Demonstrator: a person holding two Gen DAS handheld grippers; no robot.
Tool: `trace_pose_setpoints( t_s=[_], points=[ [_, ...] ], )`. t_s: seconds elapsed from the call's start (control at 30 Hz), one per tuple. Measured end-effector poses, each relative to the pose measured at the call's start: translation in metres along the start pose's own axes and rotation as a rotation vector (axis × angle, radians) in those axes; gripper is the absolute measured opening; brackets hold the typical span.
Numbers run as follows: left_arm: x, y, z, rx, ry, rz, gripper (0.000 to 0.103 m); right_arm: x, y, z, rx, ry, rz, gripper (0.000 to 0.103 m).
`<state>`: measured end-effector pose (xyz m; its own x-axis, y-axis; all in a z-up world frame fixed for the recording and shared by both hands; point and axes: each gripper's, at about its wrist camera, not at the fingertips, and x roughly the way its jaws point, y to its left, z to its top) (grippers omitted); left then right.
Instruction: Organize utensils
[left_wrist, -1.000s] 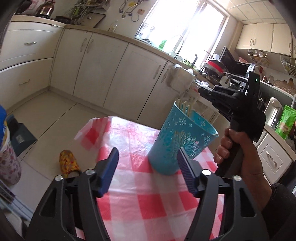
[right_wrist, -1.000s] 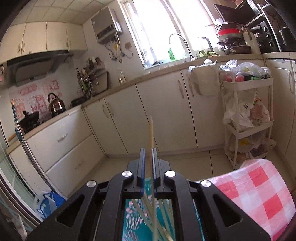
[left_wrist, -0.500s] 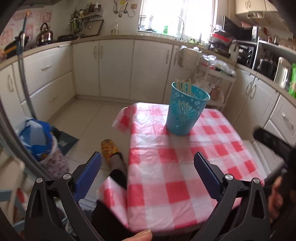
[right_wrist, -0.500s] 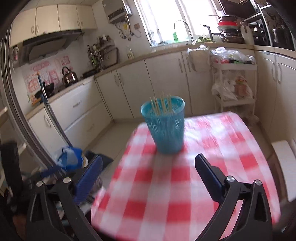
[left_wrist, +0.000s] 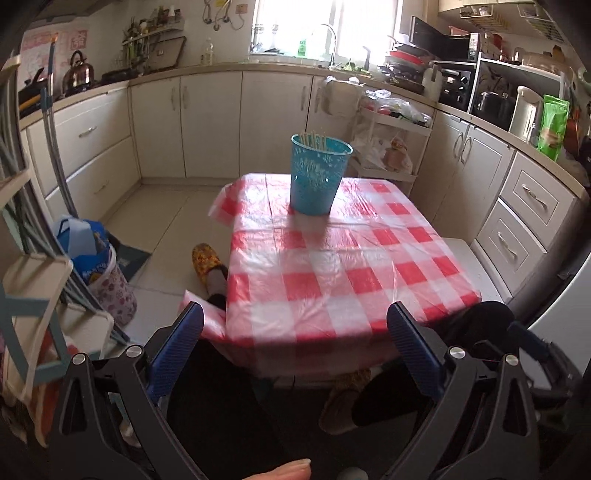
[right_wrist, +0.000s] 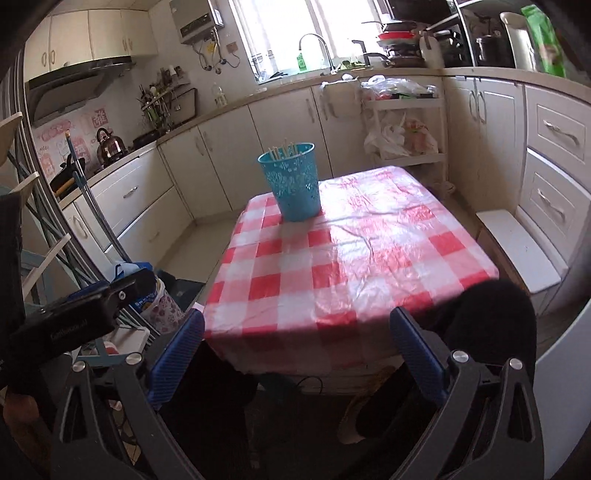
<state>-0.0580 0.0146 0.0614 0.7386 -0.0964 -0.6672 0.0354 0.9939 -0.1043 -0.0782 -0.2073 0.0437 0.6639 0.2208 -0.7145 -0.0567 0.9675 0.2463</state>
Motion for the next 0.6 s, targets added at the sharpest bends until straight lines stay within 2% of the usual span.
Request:
trace_pose_setpoints(
  t_s=[0.1, 0.27, 0.43, 0.6],
  points=[
    [-0.009, -0.001, -0.012, -0.013, 0.012, 0.019, 0.095, -0.015, -0.001, -0.006, 0.010, -0.034, -0.025, 0.096],
    [-0.027, 0.003, -0.029, -0.039, -0.026, 0.040, 0.095, -0.037, 0.007, -0.014, -0.025, -0.088, -0.028, 0.096],
    [-0.043, -0.008, -0.032, -0.005, -0.073, 0.068, 0.095, -0.049, 0.011, -0.015, -0.055, -0.121, -0.026, 0.096],
    [-0.045, -0.018, -0.032, 0.039, -0.074, 0.081, 0.095, -0.053, 0.005, -0.015, -0.038, -0.128, -0.019, 0.096]
  ],
)
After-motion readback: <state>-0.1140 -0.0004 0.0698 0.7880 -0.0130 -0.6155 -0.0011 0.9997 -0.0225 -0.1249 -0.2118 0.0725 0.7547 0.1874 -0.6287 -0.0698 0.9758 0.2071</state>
